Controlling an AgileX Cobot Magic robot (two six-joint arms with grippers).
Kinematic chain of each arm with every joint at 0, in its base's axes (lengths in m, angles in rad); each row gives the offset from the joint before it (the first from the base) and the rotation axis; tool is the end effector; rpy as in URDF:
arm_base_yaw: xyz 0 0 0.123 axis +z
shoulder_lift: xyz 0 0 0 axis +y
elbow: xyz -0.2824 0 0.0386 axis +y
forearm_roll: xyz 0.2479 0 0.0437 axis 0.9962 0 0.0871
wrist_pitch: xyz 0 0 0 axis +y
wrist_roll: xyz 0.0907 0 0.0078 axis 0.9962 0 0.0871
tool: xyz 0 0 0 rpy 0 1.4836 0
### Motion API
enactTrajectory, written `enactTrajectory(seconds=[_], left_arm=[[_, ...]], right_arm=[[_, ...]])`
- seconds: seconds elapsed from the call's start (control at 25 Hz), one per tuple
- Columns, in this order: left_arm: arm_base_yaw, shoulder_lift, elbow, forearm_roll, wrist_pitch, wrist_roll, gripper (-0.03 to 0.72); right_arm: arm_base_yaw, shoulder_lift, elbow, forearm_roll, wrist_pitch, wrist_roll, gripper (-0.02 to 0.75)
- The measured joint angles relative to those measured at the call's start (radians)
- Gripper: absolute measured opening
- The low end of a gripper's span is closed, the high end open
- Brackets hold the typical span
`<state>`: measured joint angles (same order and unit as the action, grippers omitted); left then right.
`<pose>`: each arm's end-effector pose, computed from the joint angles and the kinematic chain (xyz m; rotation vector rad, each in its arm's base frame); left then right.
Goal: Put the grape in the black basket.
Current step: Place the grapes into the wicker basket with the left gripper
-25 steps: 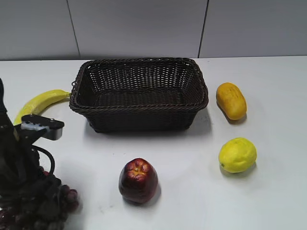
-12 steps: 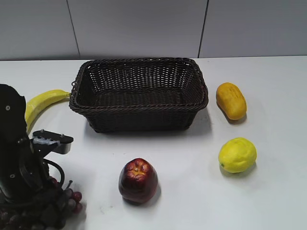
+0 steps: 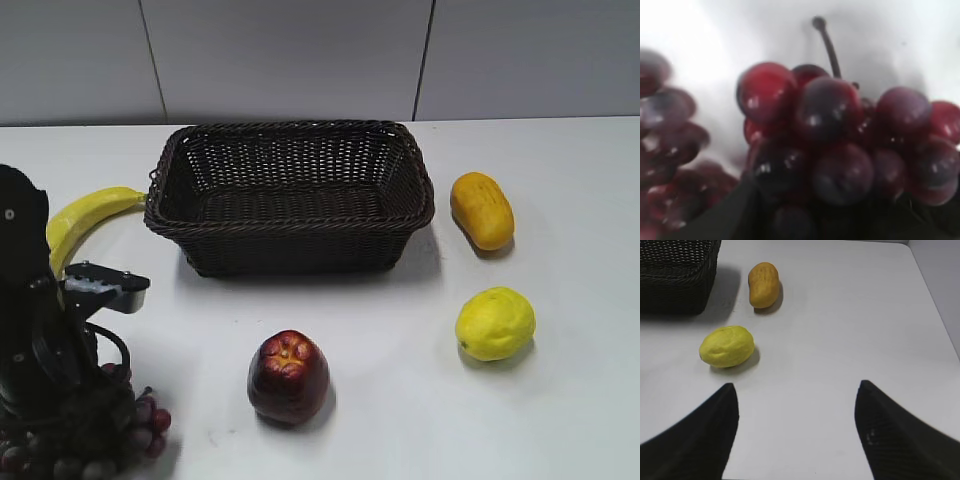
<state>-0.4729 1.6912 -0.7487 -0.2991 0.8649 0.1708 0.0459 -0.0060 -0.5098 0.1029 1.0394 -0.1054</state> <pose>0.2061 -0.1284 0.1359 -0.6321 -2.8820 0.2783 -0.0067 0.0078 0.2819 -0.1558 1.9980 0.0843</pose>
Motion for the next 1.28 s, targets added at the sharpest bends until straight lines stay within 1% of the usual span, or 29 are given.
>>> enactTrajectory(seconds=[0.16, 0.24, 0.32, 0.4, 0.48, 0.68, 0.76, 0.88, 1.28], left_arm=[[0.000, -0.133, -0.132, 0.020, 0.103, -0.001, 0.290], [0.000, -0.189, -0.230, 0.029, 0.141, -0.004, 0.284], [0.000, -0.224, -0.354, 0.038, 0.176, -0.005, 0.262], [0.000, -0.231, -0.476, 0.044, 0.205, -0.006, 0.259], [0.000, -0.229, -0.601, 0.049, 0.212, -0.006, 0.257], [0.000, -0.191, -0.850, 0.057, 0.158, -0.006, 0.253], [0.000, -0.174, -0.905, 0.058, 0.112, -0.006, 0.251], [0.000, -0.144, -0.936, 0.058, 0.044, -0.006, 0.251], [0.000, 0.045, -0.937, 0.052, -0.030, -0.006, 0.246]], right_arm=[[0.000, 0.000, 0.000, 0.000, 0.000, 0.000, 0.551], [0.000, 0.000, 0.000, 0.000, 0.000, 0.000, 0.551], [0.000, 0.000, 0.000, 0.000, 0.000, 0.000, 0.551], [0.000, 0.000, 0.000, 0.000, 0.000, 0.000, 0.551], [0.000, 0.000, 0.000, 0.000, 0.000, 0.000, 0.551], [0.000, 0.000, 0.000, 0.000, 0.000, 0.000, 0.551], [0.000, 0.000, 0.000, 0.000, 0.000, 0.000, 0.551], [0.000, 0.000, 0.000, 0.000, 0.000, 0.000, 0.551], [0.000, 0.000, 0.000, 0.000, 0.000, 0.000, 0.551]])
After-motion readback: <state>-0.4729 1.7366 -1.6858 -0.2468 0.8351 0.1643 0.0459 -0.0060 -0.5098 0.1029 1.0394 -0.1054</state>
